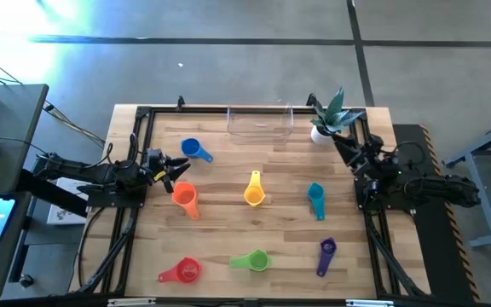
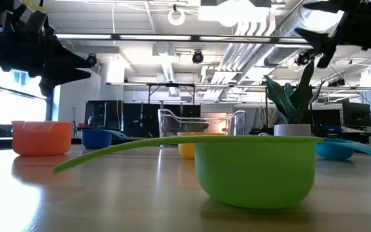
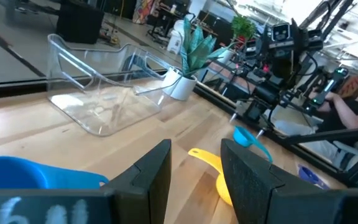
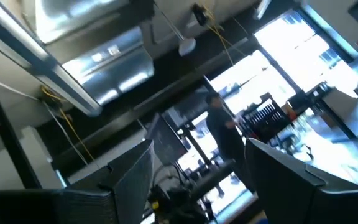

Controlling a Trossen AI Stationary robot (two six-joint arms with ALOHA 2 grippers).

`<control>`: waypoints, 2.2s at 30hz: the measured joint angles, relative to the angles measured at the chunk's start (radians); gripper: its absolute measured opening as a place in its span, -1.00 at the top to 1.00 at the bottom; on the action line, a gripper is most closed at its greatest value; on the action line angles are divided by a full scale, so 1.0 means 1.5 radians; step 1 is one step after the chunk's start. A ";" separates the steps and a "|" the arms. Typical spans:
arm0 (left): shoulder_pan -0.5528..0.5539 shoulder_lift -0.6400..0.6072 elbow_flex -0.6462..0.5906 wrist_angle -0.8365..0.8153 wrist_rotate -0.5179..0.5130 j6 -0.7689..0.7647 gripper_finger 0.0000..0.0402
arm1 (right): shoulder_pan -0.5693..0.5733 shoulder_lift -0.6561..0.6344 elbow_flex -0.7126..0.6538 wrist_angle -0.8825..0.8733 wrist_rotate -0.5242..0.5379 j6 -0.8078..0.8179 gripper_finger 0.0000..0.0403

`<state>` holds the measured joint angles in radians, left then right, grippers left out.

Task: Nest measuring cups in basket
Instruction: Move the yellow measuring cup to the top center of the table

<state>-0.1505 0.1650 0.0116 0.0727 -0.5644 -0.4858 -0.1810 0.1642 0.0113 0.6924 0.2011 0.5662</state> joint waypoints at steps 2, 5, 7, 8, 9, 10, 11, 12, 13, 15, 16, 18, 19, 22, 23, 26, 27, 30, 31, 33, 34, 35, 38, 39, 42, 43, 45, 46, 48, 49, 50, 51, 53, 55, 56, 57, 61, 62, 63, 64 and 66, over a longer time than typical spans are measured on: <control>0.000 0.000 0.000 0.000 0.000 -0.003 0.35 | 0.000 0.000 0.000 0.028 -0.001 -0.017 -0.22; 0.000 0.000 0.000 0.000 -0.001 -0.003 0.35 | 0.000 0.000 0.000 0.050 0.000 -0.048 -0.22; 0.000 0.000 0.000 0.000 -0.002 0.002 0.35 | 0.000 0.000 0.000 0.050 0.000 -0.047 -0.22; 0.000 0.000 0.000 0.000 -0.002 0.003 0.35 | 0.000 0.000 0.000 0.050 0.000 -0.046 -0.22; 0.000 0.000 0.000 0.000 -0.001 -0.001 0.35 | 0.000 0.000 0.000 0.050 0.000 -0.046 -0.22; 0.000 0.000 0.000 0.000 -0.001 -0.008 0.35 | 0.000 0.000 0.000 0.050 -0.001 -0.046 -0.22; 0.000 0.000 0.000 0.000 -0.001 -0.011 0.35 | 0.000 0.000 0.000 0.050 -0.004 -0.046 -0.22; 0.000 0.000 0.000 0.000 0.000 -0.016 0.35 | 0.000 0.000 0.000 0.050 -0.011 -0.046 -0.22; 0.000 0.000 0.000 0.000 0.001 -0.023 0.35 | 0.000 0.000 0.000 0.051 -0.017 -0.046 -0.22; 0.000 0.000 0.000 0.000 0.000 -0.037 0.35 | 0.000 0.000 0.000 0.054 -0.033 -0.046 -0.22; 0.000 0.000 0.000 0.000 -0.002 -0.044 0.35 | 0.000 0.000 0.000 0.057 -0.038 -0.046 -0.22; 0.000 0.000 0.000 0.001 -0.002 -0.063 0.35 | 0.000 0.000 0.000 0.068 -0.042 -0.046 -0.22; 0.000 0.000 0.000 0.001 -0.002 -0.076 0.35 | 0.000 0.000 0.002 0.071 -0.042 -0.046 -0.22; 0.000 0.000 0.000 0.008 -0.002 -0.108 0.35 | 0.000 0.000 0.029 0.067 -0.042 -0.047 -0.22; 0.000 0.000 0.000 0.010 -0.002 -0.110 0.35 | 0.000 0.000 0.043 0.064 -0.042 -0.049 -0.22; 0.000 0.000 0.000 0.014 -0.003 -0.110 0.35 | 0.000 0.000 0.093 0.017 -0.051 -0.054 -0.22; 0.000 0.000 0.000 0.016 -0.004 -0.110 0.35 | 0.000 0.000 0.112 -0.012 -0.060 -0.065 -0.22; 0.000 0.000 0.000 0.022 -0.004 -0.111 0.35 | 0.000 0.014 0.169 -0.102 -0.082 -0.079 -0.22; 0.000 0.000 0.000 0.025 -0.004 -0.112 0.35 | 0.000 0.026 0.188 -0.127 -0.085 -0.079 -0.22; 0.000 0.000 0.000 0.029 -0.004 -0.118 0.35 | 0.000 0.056 0.227 -0.169 -0.095 -0.080 -0.22; 0.000 0.000 0.000 0.031 -0.004 -0.124 0.35 | 0.000 0.074 0.248 -0.185 -0.103 -0.081 -0.22; 0.000 0.000 0.000 0.033 -0.004 -0.129 0.35 | 0.000 0.095 0.269 -0.200 -0.110 -0.081 -0.22; 0.000 0.000 0.000 0.037 -0.004 -0.130 0.35 | 0.000 0.158 0.329 -0.253 -0.140 -0.081 -0.22; 0.000 0.000 0.000 0.039 -0.004 -0.134 0.35 | 0.000 0.180 0.349 -0.274 -0.153 -0.082 -0.22; 0.000 0.000 0.000 0.040 -0.004 -0.160 0.35 | 0.000 0.246 0.407 -0.338 -0.196 -0.081 -0.22; 0.000 0.000 0.000 0.040 -0.004 -0.166 0.35 | 0.000 0.268 0.426 -0.365 -0.208 -0.079 -0.22; 0.000 0.000 0.000 0.040 -0.004 -0.179 0.35 | 0.000 0.314 0.463 -0.423 -0.224 -0.058 -0.22; 0.000 0.000 0.000 0.040 -0.004 -0.182 0.35 | 0.000 0.336 0.480 -0.456 -0.227 -0.048 -0.22; 0.000 0.000 0.000 0.040 -0.004 -0.182 0.35 | 0.001 0.379 0.511 -0.526 -0.237 -0.044 -0.22; 0.000 0.000 0.000 0.040 -0.004 -0.182 0.35 | 0.002 0.401 0.526 -0.559 -0.240 -0.038 -0.22; 0.000 0.000 0.000 0.040 -0.004 -0.182 0.35 | 0.004 0.422 0.539 -0.588 -0.240 -0.027 -0.22; 0.000 0.000 0.000 0.040 -0.004 -0.182 0.35 | 0.007 0.443 0.552 -0.611 -0.239 -0.014 -0.22; 0.000 0.000 0.000 0.040 -0.005 -0.182 0.35 | 0.014 0.483 0.574 -0.653 -0.239 -0.002 -0.22; 0.000 0.000 0.000 0.040 -0.005 -0.182 0.35 | 0.024 0.527 0.592 -0.683 -0.239 0.020 -0.22; 0.000 0.000 0.000 0.040 -0.005 -0.182 0.35 | 0.029 0.546 0.600 -0.694 -0.238 0.033 -0.22; 0.000 0.000 0.000 0.040 -0.005 -0.182 0.35 | 0.035 0.566 0.608 -0.703 -0.233 0.046 -0.22; 0.000 0.000 0.000 0.040 -0.006 -0.182 0.35 | 0.056 0.639 0.630 -0.716 -0.209 0.079 -0.22; 0.000 0.000 0.000 0.040 -0.006 -0.182 0.35 | 0.060 0.656 0.634 -0.718 -0.209 0.087 -0.22; 0.000 0.000 0.000 0.040 -0.006 -0.182 0.35 | 0.063 0.674 0.638 -0.717 -0.209 0.098 -0.22; 0.000 0.000 0.000 0.040 -0.006 -0.182 0.35 | 0.066 0.689 0.641 -0.716 -0.209 0.111 -0.22; 0.000 0.000 0.000 0.039 -0.006 -0.181 0.35 | 0.072 0.718 0.647 -0.717 -0.208 0.135 -0.22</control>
<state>-0.1505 0.1652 0.0120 0.1318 -0.5739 -0.7580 -0.0731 1.2418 0.9816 -0.3828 -0.1116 0.7685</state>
